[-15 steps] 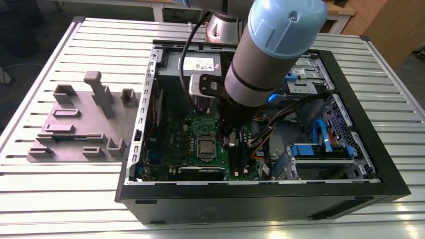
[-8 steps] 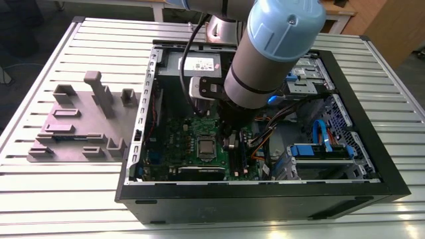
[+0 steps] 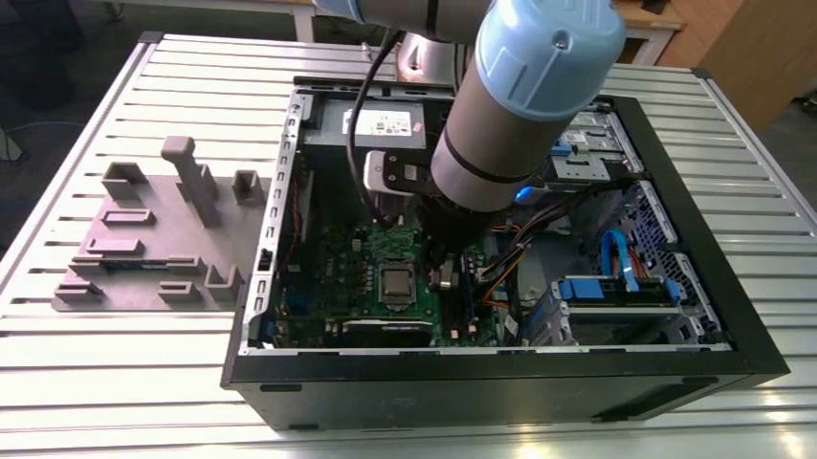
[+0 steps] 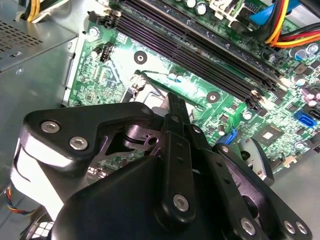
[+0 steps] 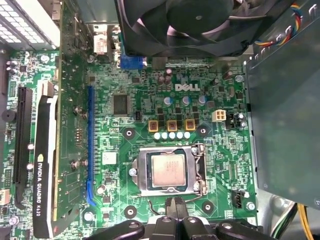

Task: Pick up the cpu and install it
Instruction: 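Install the first cpu locking lever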

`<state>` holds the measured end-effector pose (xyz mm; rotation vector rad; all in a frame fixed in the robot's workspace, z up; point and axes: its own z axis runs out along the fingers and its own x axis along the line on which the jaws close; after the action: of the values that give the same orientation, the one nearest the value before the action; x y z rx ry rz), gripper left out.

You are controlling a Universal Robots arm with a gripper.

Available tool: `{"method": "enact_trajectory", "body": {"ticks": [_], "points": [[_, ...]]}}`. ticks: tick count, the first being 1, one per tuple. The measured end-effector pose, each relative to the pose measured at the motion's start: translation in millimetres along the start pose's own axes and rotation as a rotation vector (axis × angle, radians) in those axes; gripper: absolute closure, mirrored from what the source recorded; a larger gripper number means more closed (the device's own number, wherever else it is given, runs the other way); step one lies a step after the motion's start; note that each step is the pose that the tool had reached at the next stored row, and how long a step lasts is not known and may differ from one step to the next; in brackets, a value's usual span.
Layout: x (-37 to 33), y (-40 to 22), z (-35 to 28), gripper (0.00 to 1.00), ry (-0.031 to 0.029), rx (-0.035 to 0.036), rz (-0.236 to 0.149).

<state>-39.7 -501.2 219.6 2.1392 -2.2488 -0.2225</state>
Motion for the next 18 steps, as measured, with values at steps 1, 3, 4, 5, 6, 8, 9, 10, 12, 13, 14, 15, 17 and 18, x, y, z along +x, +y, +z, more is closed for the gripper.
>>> {"method": "enact_trajectory", "body": {"ticks": [1, 3, 4, 5, 6, 8, 9, 10, 12, 13, 14, 15, 17, 18], "points": [[0.2, -0.1, 0.4, 0.89, 0.0018, 0.0, 0.0], [0.5, -0.2, 1.7, 0.89, 0.0049, 0.0001, -0.002], [0.6, -0.3, 2.3, 0.89, 0.0067, 0.0001, -0.003], [0.6, -0.4, 2.9, 0.89, 0.009, 0.0002, -0.004], [0.7, -0.5, 3.7, 0.89, 0.0121, 0.0002, -0.005], [1.0, -0.7, 5.4, 0.89, 0.0163, 0.0002, -0.008], [1.3, -0.8, 6.2, 0.89, 0.0174, 0.0001, -0.009], [1.8, -0.8, 6.8, 0.89, 0.0183, 0.0, -0.011], [3.2, -1.0, 7.7, 0.89, 0.0196, -0.0001, -0.015], [4.0, -1.2, 8.0, 0.89, 0.0202, -0.0002, -0.017], [4.7, -1.2, 8.2, 0.89, 0.0207, -0.0003, -0.018], [5.6, -1.3, 8.4, 0.89, 0.021, -0.0004, -0.02], [7.2, -1.4, 8.6, 0.89, 0.0218, -0.0006, -0.022], [7.7, -1.4, 8.9, 0.89, 0.022, -0.0006, -0.023]]}}
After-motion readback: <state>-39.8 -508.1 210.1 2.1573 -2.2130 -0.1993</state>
